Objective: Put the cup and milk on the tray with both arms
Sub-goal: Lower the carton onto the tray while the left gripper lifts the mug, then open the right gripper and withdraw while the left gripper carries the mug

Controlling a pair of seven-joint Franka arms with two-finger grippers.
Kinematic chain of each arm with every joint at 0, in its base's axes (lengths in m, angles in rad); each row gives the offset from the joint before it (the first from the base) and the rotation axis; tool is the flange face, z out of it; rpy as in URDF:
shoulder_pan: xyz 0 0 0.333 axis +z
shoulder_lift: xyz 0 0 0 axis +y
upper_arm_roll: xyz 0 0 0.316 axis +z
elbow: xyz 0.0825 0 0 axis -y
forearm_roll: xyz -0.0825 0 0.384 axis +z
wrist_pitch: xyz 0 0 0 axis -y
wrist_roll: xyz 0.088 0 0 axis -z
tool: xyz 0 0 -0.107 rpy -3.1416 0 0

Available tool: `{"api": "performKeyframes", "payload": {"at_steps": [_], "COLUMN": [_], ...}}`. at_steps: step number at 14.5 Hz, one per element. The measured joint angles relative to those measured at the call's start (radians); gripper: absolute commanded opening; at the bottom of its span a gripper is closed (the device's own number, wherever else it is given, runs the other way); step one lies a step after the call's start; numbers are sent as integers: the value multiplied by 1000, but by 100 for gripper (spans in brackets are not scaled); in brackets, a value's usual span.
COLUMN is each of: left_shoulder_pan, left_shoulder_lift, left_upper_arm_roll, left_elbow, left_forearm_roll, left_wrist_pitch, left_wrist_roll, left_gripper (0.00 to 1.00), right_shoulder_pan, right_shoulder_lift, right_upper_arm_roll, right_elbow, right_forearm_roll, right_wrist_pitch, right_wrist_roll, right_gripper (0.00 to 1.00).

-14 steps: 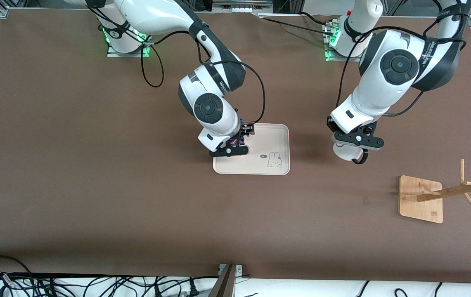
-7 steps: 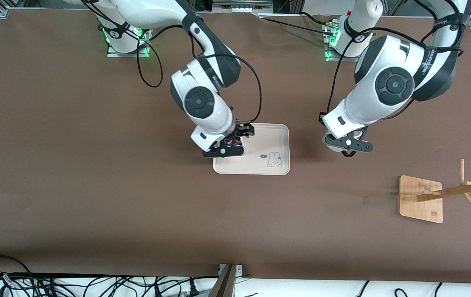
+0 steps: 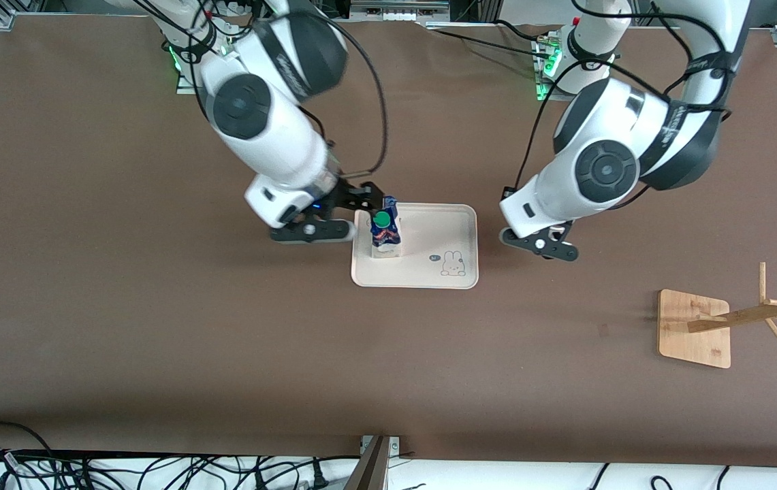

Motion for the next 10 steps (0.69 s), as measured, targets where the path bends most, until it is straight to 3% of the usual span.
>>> {"api": "performKeyframes", "payload": {"at_steps": [6, 8, 10], "left_shoulder_pan": [-84, -108, -132], "left_shoulder_lift": [176, 230, 272], "left_upper_arm_roll": [23, 30, 32], "left_elbow": [130, 162, 190], "left_forearm_roll": [0, 0, 0], "left_wrist_pitch": [-12, -12, -15], "left_wrist_roll": [86, 93, 93], "left_gripper": [0, 0, 0], "right_shoulder_pan": [-16, -27, -45], "right_shoulder_lift": [-64, -64, -62], "right_upper_arm_roll": [-304, -363, -376], "right_elbow": [-6, -12, -21], "right_forearm_roll": [-36, -35, -35], "right_wrist_pitch": [-144, -166, -169], "right_wrist_roll": [-277, -299, -299], "right_gripper": [100, 100, 100]}}
